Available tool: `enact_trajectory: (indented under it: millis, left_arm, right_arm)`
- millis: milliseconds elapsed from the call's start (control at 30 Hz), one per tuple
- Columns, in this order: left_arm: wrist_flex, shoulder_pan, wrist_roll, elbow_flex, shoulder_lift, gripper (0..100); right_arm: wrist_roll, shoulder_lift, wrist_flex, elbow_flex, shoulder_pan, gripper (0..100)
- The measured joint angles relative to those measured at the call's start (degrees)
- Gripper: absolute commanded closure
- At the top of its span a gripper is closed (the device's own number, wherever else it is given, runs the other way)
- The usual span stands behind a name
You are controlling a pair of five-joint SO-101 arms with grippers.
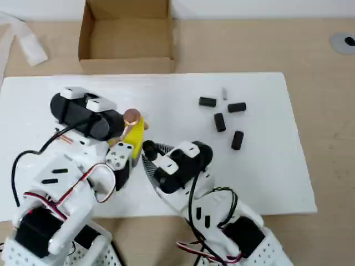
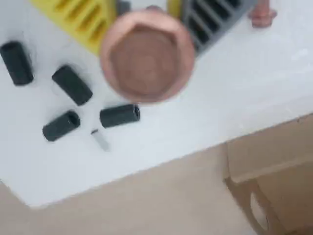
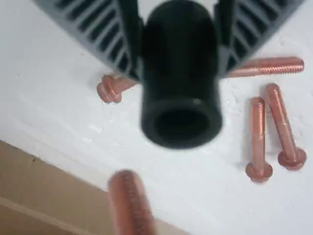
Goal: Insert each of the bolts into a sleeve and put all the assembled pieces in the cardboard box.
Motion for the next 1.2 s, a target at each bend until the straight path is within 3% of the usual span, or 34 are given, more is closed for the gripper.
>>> enact_trajectory:
  millis: [367, 733, 1200]
  left_arm:
    - [8.4, 0.0, 1.8, -14.0, 14.2, 99]
    - [10.8, 0.2, 6.2, -14.3, 15.0, 99]
    - [11.1, 3.6, 6.6, -14.3, 15.0, 100]
  right_arm:
    - [0.0, 0.0, -0.1, 0.7, 0.0, 98.9]
    - [0.0, 0.0, -0.1, 0.7, 0.0, 98.9]
    - [0.0, 0.0, -0.1, 0.7, 0.0, 98.9]
